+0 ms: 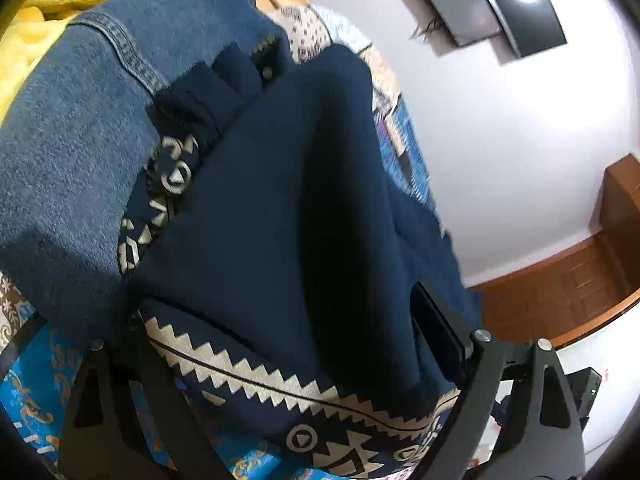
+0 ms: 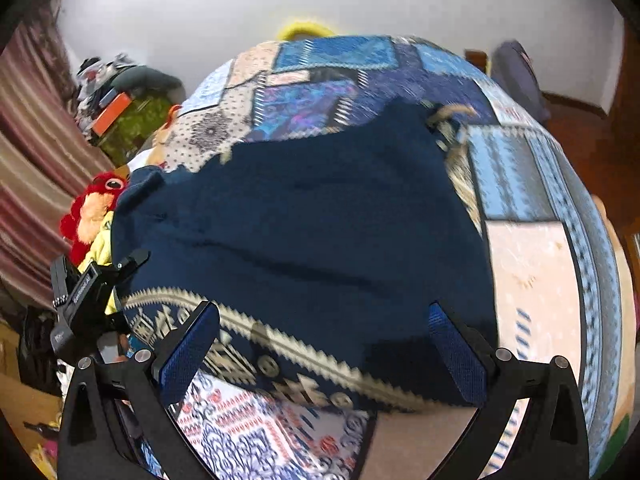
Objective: Fold large clothes
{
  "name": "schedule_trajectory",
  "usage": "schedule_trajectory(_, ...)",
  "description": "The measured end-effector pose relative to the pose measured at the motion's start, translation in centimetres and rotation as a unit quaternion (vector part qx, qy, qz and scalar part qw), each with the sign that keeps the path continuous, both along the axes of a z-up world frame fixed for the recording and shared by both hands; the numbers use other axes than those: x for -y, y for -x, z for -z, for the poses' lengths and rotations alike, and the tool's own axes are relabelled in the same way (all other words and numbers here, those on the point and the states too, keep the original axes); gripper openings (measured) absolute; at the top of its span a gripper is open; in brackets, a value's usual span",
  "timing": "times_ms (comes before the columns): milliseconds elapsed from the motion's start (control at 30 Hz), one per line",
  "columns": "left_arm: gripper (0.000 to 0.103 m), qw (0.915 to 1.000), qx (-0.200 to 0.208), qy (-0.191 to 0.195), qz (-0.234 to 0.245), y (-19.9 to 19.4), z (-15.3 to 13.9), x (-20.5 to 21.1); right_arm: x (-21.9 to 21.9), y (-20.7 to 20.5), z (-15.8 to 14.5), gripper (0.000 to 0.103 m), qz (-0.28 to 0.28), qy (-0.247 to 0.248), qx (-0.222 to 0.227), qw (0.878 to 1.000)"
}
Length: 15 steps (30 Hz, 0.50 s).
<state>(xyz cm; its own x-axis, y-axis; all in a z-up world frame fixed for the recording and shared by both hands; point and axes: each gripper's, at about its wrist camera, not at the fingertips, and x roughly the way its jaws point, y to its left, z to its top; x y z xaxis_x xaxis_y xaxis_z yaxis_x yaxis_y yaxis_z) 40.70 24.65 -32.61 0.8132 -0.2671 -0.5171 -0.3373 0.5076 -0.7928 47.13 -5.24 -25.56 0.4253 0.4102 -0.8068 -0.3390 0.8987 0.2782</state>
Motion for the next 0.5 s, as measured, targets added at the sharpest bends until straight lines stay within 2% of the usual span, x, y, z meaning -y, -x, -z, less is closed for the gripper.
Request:
schedule_trajectory(67, 0.080, 0.9999, -0.001, -0.010, -0.008, 0.0, -0.5, -0.6, -1.3, -0.3, -0.4, 0.103, -0.009, 0.016, 0.019, 1.000)
schedule_trajectory(133, 0.063, 0.9993, -0.011, -0.032, -0.018, -0.4, -1.2, -1.1, -2.9, -0.6, -0.7, 0.103, -0.021, 0.034, 0.037, 0.999)
schedule_trajectory(167, 0.061, 0.9990, -0.008, -0.035, -0.026, -0.5, -1.5, -1.3, -3.7, -0.7, -0.8, 0.103, -0.027, 0.043, 0.046, 0.998)
schedule_trajectory(233, 0.041, 0.9974, -0.011, -0.048, -0.052, -0.6, -2.1, -1.7, -5.3, -0.7, -1.1, 0.103, -0.041, 0.058, 0.061, 0.996)
schedule_trajectory(300, 0.030, 0.9953, -0.011, -0.068, -0.068, -0.5, -2.9, -2.0, -7.2, -0.4, -1.4, 0.103, -0.062, 0.068, 0.072, 0.993)
schedule_trajectory(367, 0.024, 0.9921, -0.008, -0.102, -0.072, -0.8, -4.3, -1.5, -8.9, 0.1, -1.4, 0.103, -0.076, 0.083, 0.089, 0.990)
schedule_trajectory(500, 0.019, 0.9814, 0.016, -0.181, -0.061, -0.7, -7.9, 0.2, -12.8, 1.4, 0.9, 0.103, -0.128, 0.157, 0.130, 0.971)
